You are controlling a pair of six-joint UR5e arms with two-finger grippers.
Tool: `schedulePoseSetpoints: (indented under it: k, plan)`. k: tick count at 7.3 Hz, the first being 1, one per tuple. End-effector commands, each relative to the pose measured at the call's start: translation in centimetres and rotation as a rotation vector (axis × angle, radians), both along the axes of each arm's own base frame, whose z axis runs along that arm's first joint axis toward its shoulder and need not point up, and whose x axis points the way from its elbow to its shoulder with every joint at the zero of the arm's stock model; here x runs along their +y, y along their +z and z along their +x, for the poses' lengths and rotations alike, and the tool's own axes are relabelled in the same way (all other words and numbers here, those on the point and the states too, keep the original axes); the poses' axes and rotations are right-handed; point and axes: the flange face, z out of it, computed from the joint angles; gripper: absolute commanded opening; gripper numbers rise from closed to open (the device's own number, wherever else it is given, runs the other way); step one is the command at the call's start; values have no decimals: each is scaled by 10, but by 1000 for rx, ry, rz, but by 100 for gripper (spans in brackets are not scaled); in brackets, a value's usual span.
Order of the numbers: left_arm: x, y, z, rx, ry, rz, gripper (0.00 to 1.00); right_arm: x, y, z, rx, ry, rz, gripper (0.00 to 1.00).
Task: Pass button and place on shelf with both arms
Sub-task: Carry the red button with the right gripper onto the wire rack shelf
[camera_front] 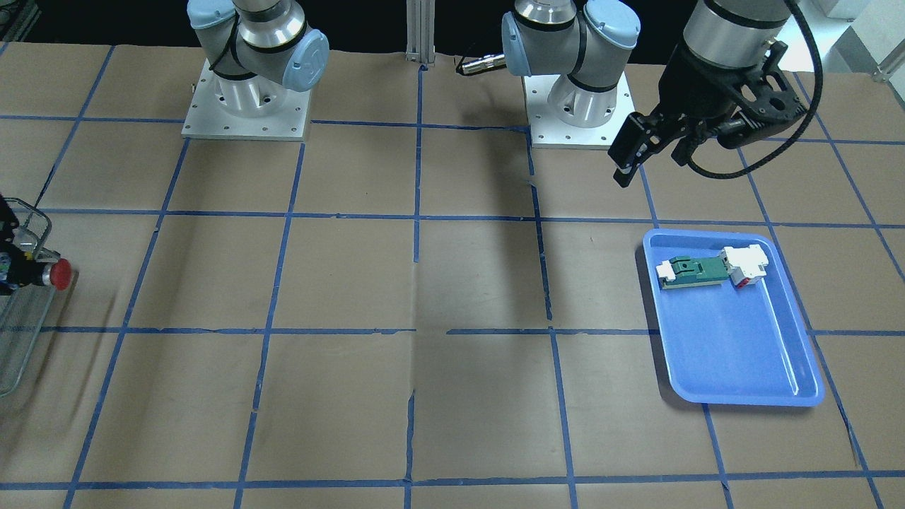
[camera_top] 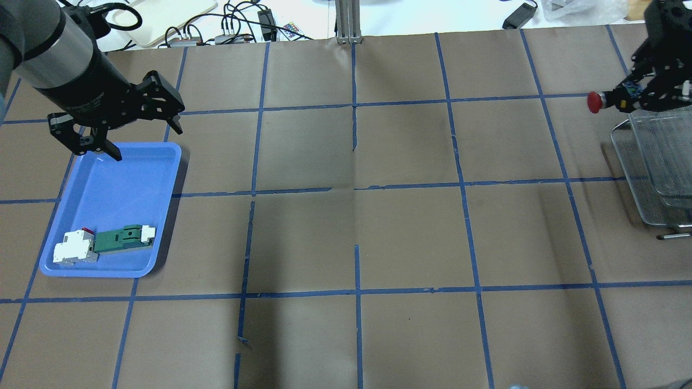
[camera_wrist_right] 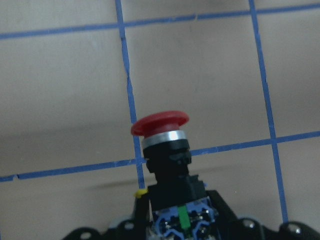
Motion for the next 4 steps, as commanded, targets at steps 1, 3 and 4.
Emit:
schedulePoseSetpoints:
  k: [1,3,4]
  plan:
    - [26,5,0,-36,-144,45,100,15,-14,-74,51,149,-72,25]
    - [43,15,-1,-34,-305,69,100,23,-40,-117,44,91,-48,38]
    - [42,8,-2,-20,-309,80,100,25,-50,-130,33,73,-35,47]
